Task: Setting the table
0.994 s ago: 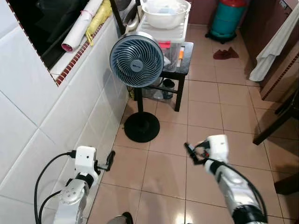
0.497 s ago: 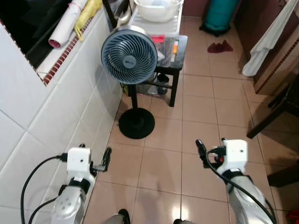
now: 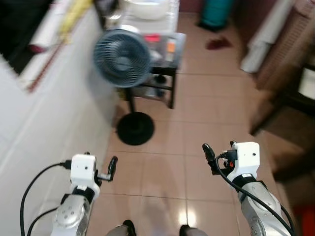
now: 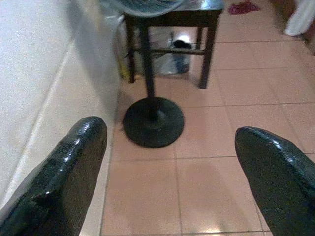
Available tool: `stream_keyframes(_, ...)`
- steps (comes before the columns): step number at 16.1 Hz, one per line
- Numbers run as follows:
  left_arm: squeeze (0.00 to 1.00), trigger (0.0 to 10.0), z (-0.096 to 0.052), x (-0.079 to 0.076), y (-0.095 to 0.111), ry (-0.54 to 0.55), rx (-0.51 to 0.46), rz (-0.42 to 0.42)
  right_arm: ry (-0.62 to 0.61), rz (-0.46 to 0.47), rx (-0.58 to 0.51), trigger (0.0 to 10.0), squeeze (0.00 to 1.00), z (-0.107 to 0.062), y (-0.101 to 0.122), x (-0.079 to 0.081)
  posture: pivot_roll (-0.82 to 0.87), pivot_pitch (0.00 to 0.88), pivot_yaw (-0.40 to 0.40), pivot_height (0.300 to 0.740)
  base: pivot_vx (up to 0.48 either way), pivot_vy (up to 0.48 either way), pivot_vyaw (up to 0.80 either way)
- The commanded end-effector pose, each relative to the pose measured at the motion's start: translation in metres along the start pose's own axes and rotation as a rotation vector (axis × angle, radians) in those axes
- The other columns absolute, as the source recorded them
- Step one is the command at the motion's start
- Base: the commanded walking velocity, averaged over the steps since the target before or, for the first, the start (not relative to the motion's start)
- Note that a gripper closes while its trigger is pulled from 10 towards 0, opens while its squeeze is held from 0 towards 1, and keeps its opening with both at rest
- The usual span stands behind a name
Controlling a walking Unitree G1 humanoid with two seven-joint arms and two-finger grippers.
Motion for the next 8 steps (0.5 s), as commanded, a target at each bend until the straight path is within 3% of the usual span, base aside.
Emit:
stream_keyframes(1,0.00,10.0,-0.002,0.003,0.001,0.009,0.007,-0.008,-0.006,0.011,0.014,10.0,0.00,-0.001,-0.001,0.001,-0.11,0.198,0.029,0.740,0.000,0.000,-0.77)
stream_keyframes(5,0.00,10.0,0.001,-0.004,0.004,-0.050,0.013,-0.038,-0.003,0.017,0.011,10.0,0.00,0.004,0.003,0.003,-0.11,0.196,0.036,0.740,0.000,0.000,-0.77)
stream_keyframes(8,0.00,10.0,0.009,-0.007,0.018,-0.068,-0.031,-0.053,-0.004,0.008,-0.002,10.0,0.00,0.006,0.006,0.005,-0.11,0.188,0.040,0.740,0.000,0.000,-0.77)
Point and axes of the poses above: a point about 5 cm out from each wrist's last joint towards the gripper, its own z axis pointing out of the wrist towards the gripper, its own y axis along the axis of the wrist's last joint, x = y × z, the point moved 5 cm from there along z, pointing out of the wrist towards the gripper, and after that the axes turned 11 degrees about -z, right-handed, at the moved point
